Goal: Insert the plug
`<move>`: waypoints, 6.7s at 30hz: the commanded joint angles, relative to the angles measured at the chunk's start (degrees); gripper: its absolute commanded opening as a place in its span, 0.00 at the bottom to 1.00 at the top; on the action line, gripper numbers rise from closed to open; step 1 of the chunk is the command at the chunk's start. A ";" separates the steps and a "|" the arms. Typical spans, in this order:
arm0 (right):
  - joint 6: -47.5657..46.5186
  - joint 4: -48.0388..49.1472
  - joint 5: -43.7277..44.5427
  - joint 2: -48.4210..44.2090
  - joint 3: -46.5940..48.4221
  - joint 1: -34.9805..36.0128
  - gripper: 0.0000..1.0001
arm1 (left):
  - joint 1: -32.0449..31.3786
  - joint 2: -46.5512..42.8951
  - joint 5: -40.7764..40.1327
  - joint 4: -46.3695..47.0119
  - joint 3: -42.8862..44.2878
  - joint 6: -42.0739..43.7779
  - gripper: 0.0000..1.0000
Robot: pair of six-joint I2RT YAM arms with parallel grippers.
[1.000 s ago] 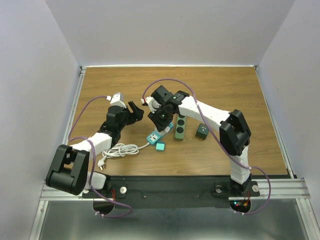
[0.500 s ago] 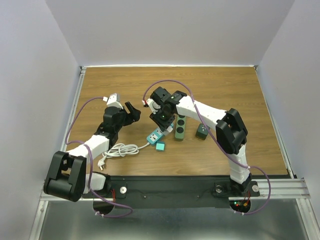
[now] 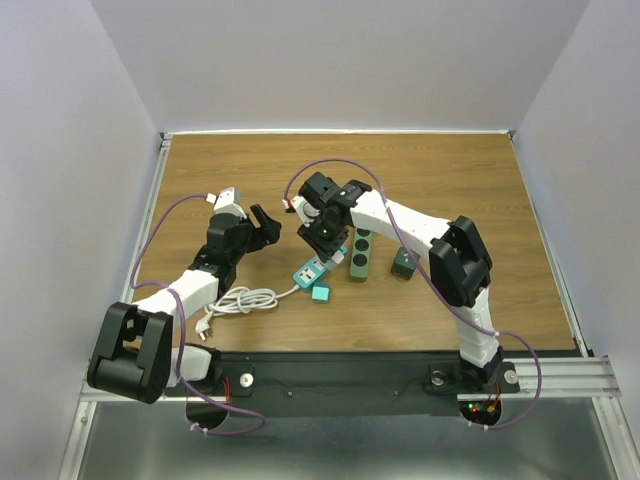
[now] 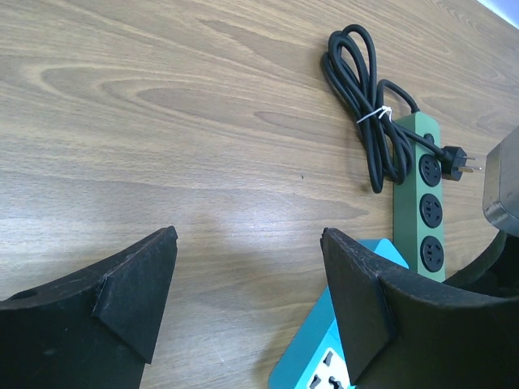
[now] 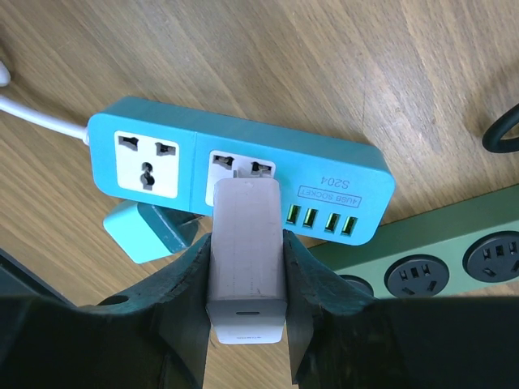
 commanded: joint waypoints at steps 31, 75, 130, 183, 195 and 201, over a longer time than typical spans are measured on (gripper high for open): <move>3.48 -5.12 5.77 4.79 7.87 2.08 0.00 | 0.41 -1.61 -0.56 0.82 -1.27 1.70 0.83; 4.63 -10.93 6.38 4.88 9.01 2.70 0.00 | 0.41 -1.70 -0.74 0.82 -1.97 1.97 0.83; 7.62 0.50 2.17 10.42 -7.33 3.66 0.00 | 2.08 -0.82 -0.12 0.82 -3.64 2.93 0.83; 7.62 6.38 8.32 0.94 5.23 -8.82 0.81 | -19.44 -13.30 -9.61 -9.98 -4.08 -1.72 0.83; 16.84 12.27 17.27 -16.97 -9.33 -9.52 0.86 | -34.64 -5.67 -17.52 -15.61 -0.22 -6.38 0.83; 19.65 14.65 19.30 -25.43 -18.74 -10.05 0.89 | -37.38 2.60 -18.67 -18.59 5.22 -6.12 0.83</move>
